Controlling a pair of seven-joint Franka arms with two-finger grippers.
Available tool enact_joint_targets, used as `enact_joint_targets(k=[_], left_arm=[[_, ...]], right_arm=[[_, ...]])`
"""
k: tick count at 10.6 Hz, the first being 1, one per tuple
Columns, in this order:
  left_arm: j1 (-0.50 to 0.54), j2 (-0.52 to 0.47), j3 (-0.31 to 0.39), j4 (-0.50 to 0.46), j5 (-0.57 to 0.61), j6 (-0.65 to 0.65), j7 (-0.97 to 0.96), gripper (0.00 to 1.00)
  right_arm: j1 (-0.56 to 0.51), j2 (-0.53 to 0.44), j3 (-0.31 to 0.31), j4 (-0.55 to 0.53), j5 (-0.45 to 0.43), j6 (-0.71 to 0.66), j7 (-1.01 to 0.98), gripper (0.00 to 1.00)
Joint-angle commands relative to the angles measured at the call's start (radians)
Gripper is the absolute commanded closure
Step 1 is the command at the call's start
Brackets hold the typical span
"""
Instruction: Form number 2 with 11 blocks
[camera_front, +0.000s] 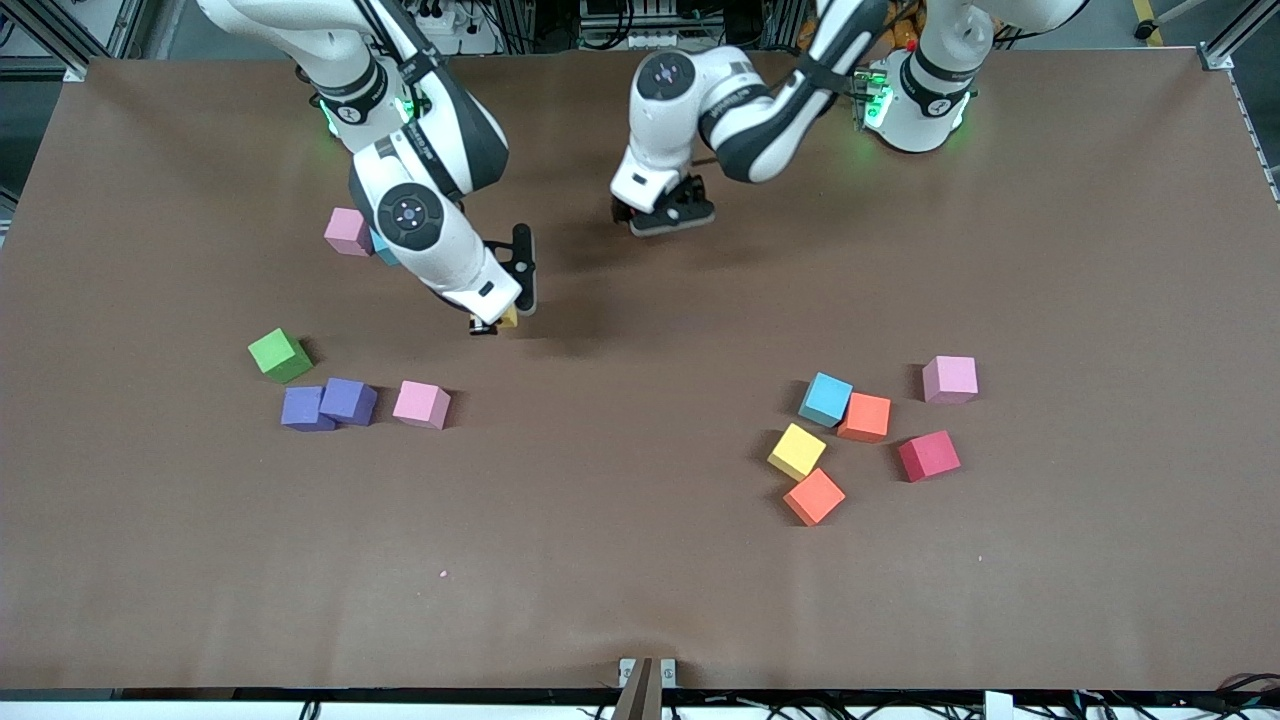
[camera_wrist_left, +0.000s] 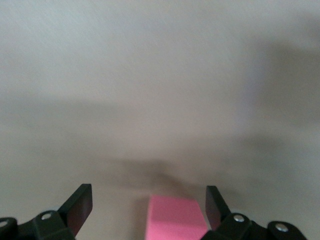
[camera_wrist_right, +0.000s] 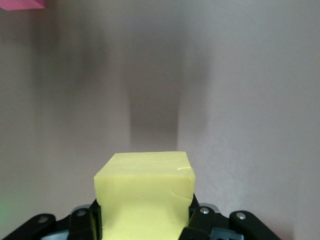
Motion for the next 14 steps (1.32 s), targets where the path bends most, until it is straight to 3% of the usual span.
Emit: enact_joint_targets(k=[1,3,7,9,11,14], left_arm=[[0.160,-0.052,-0.010,-0.006,0.027,-0.062,0.109,0.00],[0.318,-0.063,-0.008,0.015,0.020,-0.079,0.209,0.00],[0.612,-0.046,-0.007,0.228,0.017,-0.359,0.364,0.00],[0.717,-0.020,0.001,0.296,0.025,-0.384,0.488,0.00],[0.834,0.039,0.001,0.346,0.027,-0.384,0.635,0.00],[0.860,0.144,0.006,0.441,0.031,-0.383,0.702,0.00]], right_arm=[[0.027,-0.066,0.012,-0.076,0.043,0.007,0.013,0.68],[0.023,-0.063,0.084,-0.081,0.080,0.010,0.031,0.68],[0.033,0.007,0.219,-0.106,0.078,0.141,0.217,0.69],[0.035,0.055,0.281,-0.102,0.077,0.154,0.308,0.69],[0.053,0.091,0.299,-0.104,0.072,0.185,0.309,0.69],[0.085,0.118,0.304,-0.100,0.072,0.231,0.314,0.70]])
